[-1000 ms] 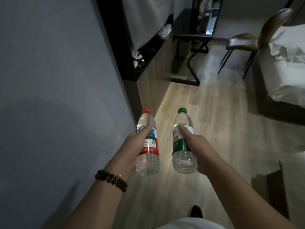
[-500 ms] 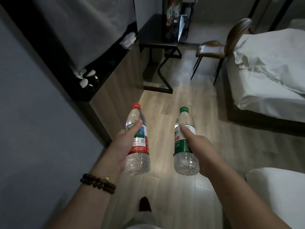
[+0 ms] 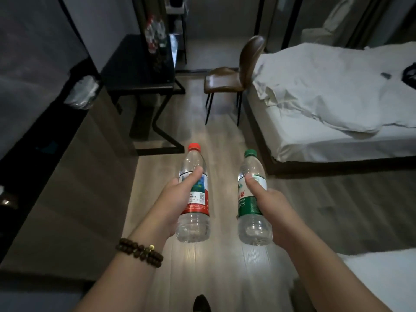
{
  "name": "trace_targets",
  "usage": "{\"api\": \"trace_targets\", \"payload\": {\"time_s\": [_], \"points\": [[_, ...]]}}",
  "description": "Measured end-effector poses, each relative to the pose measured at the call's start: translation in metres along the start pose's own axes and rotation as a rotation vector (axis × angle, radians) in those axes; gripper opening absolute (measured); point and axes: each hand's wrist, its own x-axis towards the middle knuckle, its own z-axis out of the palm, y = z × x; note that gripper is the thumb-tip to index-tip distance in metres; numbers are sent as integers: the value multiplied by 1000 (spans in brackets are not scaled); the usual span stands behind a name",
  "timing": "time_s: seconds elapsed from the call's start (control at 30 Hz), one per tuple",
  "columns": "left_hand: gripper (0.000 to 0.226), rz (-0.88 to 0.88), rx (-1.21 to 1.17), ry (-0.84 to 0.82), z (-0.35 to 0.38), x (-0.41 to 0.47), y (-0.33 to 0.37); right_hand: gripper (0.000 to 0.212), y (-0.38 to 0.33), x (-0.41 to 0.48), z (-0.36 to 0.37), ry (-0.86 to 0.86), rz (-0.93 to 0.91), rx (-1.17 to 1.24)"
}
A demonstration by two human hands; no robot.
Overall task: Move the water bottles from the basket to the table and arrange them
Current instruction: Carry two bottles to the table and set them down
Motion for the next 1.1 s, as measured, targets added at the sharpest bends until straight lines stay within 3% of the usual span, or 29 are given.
{"api": "trace_targets", "payload": {"time_s": [0.1,0.37,0.63,1.1], "points": [[67,-19,26,-24,17,49,33,58,-30,33,1,13,34,36],[69,-80,59,-47,78,208,109,60,-112,195,-5,53,68,86],[66,-76,-16,37,132,344,230,65,-261,364,-4,-54,42,-5],[69,-80,-83,115,114,616,404,61,-454,627,107,-139,11,-84]]}}
